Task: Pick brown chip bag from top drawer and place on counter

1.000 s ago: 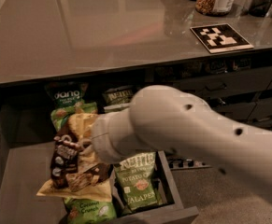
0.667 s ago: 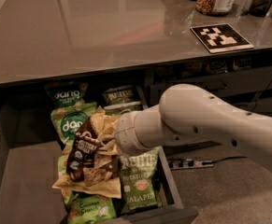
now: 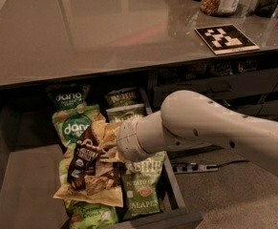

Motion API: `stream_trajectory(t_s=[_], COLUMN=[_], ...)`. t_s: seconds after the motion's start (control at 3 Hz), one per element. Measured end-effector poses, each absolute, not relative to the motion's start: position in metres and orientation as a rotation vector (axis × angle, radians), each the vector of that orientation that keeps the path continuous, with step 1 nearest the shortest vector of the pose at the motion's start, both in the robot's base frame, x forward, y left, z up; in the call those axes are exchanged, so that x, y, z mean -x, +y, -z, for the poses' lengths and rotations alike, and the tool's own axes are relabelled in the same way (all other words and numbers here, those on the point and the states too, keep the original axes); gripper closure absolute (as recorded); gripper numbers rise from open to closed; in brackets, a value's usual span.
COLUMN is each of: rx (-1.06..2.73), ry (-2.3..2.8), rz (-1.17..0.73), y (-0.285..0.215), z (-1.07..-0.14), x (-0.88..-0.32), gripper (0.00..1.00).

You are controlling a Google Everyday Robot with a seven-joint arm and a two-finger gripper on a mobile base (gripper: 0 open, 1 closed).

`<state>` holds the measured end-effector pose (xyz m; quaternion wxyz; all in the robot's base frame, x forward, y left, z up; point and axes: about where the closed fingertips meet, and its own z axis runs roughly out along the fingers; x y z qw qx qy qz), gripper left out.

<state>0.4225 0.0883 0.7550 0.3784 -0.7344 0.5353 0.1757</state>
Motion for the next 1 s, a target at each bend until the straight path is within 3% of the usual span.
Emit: stream_trajectory(t_s=[1.0], rx=[1.985], ry=[1.295], rz=[-0.292], y=[0.121], z=[-0.834], x=[-0.417], gripper=[1.00])
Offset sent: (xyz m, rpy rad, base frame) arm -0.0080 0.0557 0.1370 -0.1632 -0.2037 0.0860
